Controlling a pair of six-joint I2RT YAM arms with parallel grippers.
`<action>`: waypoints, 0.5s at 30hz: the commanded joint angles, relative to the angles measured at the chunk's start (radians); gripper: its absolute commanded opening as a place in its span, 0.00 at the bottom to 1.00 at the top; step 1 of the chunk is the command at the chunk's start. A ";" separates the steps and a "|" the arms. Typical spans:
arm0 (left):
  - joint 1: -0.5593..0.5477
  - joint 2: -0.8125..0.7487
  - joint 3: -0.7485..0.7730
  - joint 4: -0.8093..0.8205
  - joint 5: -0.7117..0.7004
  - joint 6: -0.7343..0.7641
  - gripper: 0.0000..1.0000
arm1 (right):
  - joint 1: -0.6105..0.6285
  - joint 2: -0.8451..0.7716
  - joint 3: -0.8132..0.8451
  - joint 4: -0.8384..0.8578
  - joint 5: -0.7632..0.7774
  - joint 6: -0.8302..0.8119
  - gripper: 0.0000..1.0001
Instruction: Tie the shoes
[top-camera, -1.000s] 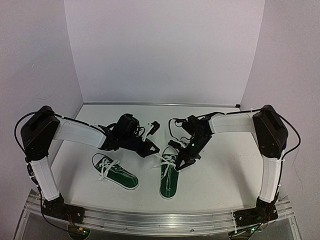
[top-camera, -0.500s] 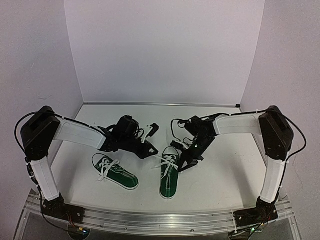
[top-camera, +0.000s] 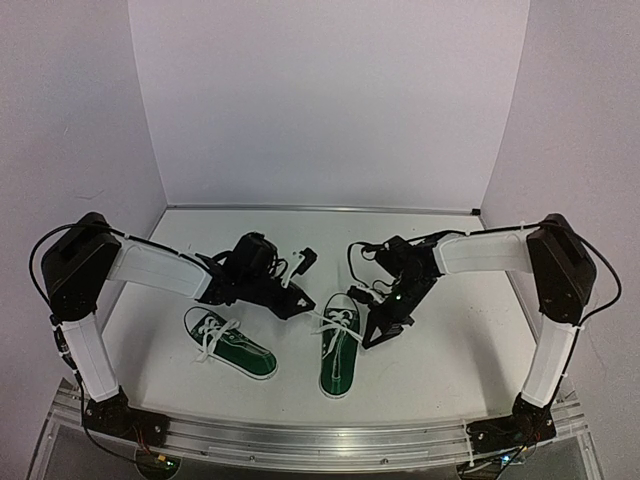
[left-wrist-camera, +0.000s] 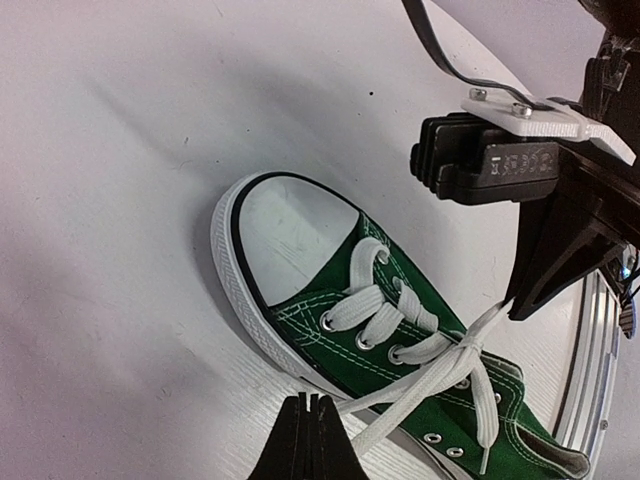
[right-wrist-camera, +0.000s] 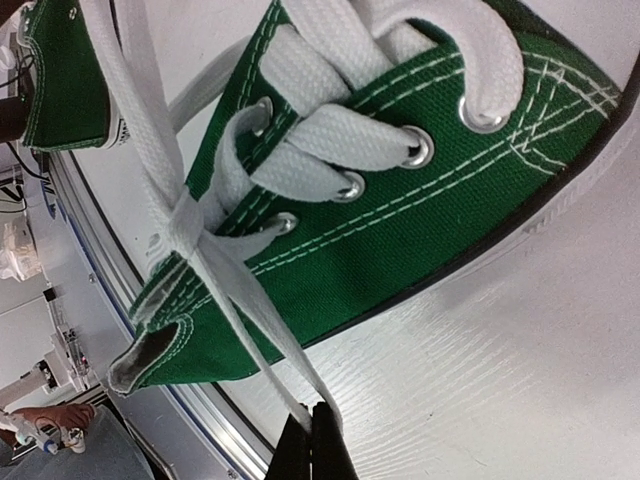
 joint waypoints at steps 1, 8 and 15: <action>0.016 -0.048 -0.012 -0.014 -0.031 0.022 0.00 | 0.000 -0.035 -0.020 -0.044 0.041 0.010 0.00; 0.004 -0.069 0.019 -0.038 0.082 0.098 0.19 | 0.000 -0.022 0.084 -0.041 -0.003 0.037 0.30; 0.006 -0.156 -0.021 -0.156 0.059 0.154 0.58 | -0.021 -0.066 0.025 -0.025 -0.062 0.072 0.48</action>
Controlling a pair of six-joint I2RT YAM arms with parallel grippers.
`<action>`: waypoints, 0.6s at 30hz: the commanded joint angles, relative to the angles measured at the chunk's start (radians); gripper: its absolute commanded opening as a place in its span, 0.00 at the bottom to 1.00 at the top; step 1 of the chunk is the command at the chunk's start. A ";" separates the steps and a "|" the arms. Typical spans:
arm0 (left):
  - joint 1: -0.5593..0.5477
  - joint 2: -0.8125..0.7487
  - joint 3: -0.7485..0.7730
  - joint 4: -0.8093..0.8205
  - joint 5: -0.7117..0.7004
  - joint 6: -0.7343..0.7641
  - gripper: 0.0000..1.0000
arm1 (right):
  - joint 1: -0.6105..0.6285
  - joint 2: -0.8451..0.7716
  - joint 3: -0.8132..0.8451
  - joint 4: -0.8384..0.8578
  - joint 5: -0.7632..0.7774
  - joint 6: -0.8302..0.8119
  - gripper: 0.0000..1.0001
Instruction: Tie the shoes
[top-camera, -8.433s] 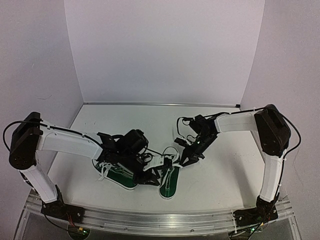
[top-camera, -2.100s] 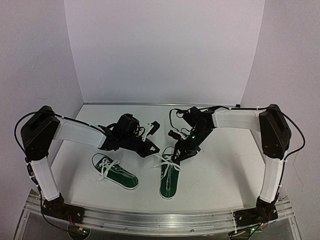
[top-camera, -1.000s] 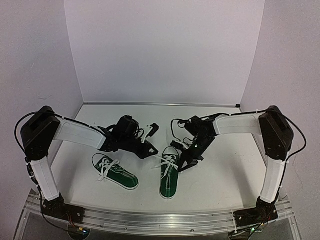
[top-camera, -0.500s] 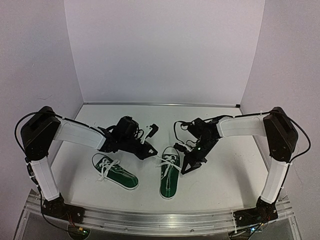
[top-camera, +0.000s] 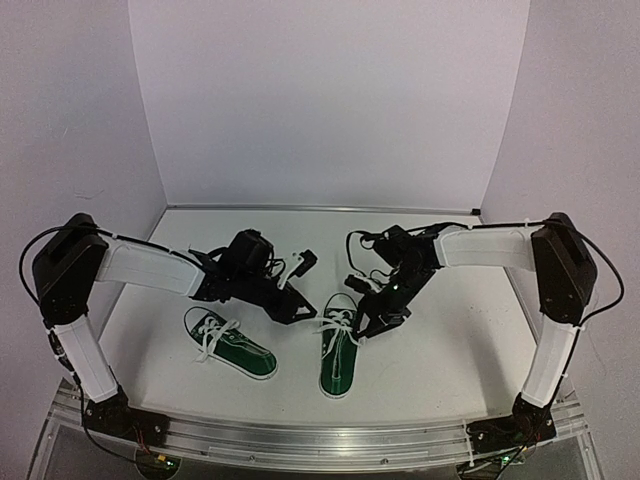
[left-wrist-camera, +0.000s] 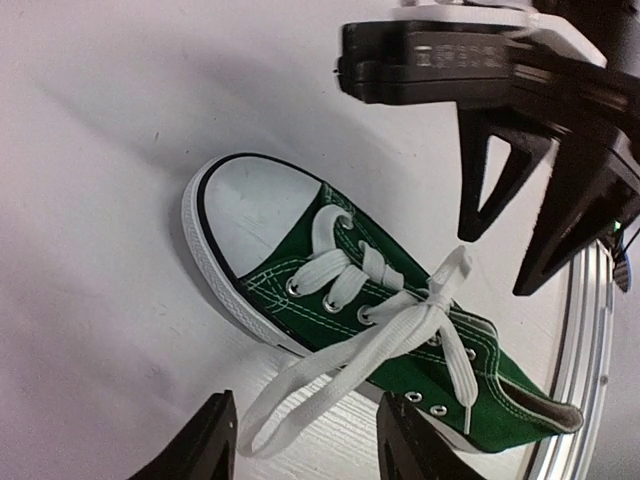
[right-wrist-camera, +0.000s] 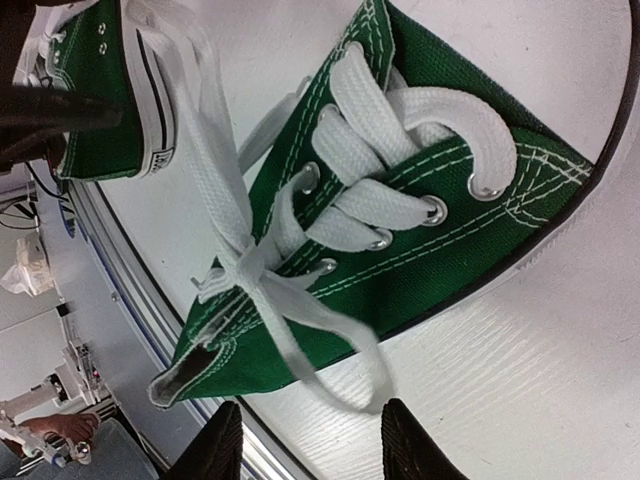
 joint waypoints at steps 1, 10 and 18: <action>0.006 -0.117 -0.033 -0.068 -0.005 0.049 0.63 | -0.017 -0.069 -0.049 -0.001 -0.059 0.031 0.49; 0.079 -0.373 -0.120 -0.165 -0.214 -0.138 1.00 | -0.109 -0.271 -0.084 0.132 0.049 0.153 0.79; 0.264 -0.372 0.189 -0.681 -0.372 -0.256 1.00 | -0.132 -0.525 -0.089 0.211 0.374 0.215 0.98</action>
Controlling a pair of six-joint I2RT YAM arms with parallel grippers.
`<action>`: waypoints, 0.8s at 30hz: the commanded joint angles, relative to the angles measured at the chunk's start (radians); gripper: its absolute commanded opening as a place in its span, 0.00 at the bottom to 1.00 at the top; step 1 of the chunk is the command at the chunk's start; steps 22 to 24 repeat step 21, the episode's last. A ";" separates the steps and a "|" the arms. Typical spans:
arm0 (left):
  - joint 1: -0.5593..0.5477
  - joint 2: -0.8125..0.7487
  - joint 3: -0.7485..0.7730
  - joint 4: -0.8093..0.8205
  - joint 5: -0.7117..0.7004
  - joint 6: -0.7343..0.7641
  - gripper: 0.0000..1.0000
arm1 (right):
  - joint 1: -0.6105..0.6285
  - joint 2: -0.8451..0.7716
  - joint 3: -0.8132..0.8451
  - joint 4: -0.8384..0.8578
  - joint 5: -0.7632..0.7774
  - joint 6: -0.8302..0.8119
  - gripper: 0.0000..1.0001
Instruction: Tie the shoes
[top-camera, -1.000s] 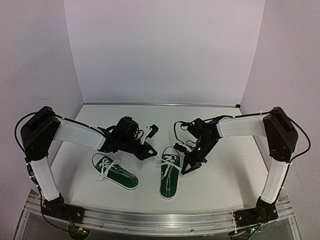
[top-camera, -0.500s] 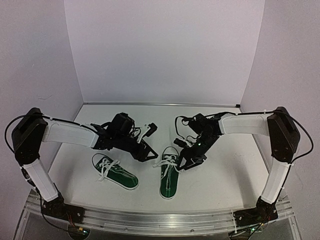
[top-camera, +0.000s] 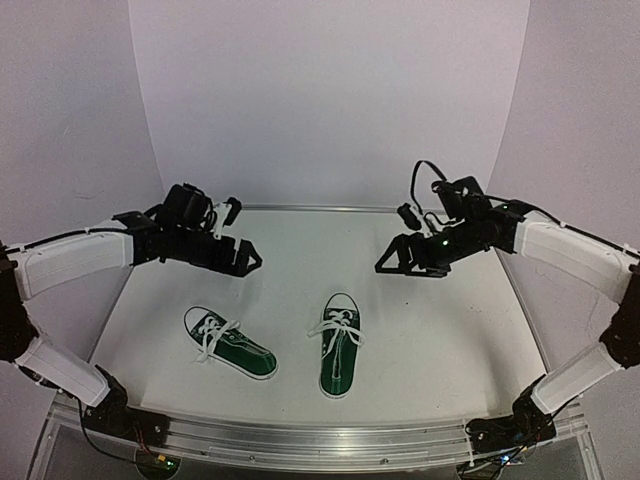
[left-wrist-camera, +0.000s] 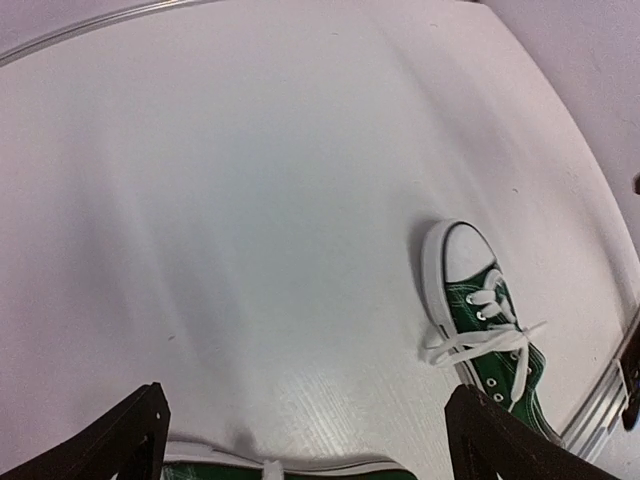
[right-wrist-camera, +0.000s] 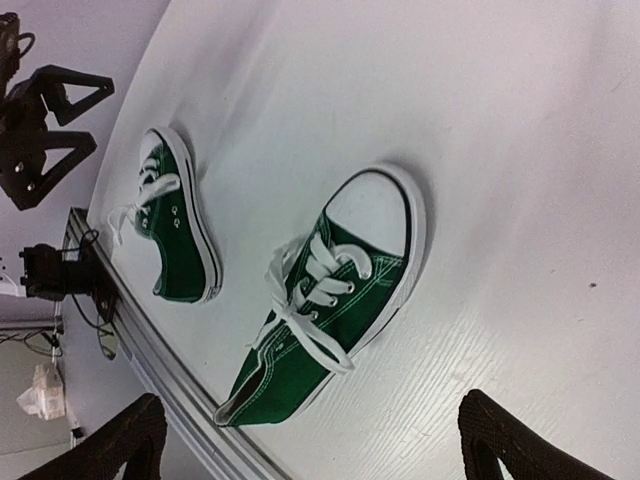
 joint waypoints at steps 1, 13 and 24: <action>0.092 0.007 0.207 -0.315 -0.086 -0.084 1.00 | 0.002 -0.148 -0.010 0.080 0.269 0.078 0.98; 0.117 0.082 0.090 -0.280 -0.016 -0.335 1.00 | 0.002 -0.102 -0.202 0.176 0.264 0.223 0.98; 0.117 0.082 0.087 -0.293 -0.055 -0.341 1.00 | 0.002 -0.081 -0.179 0.180 0.235 0.196 0.98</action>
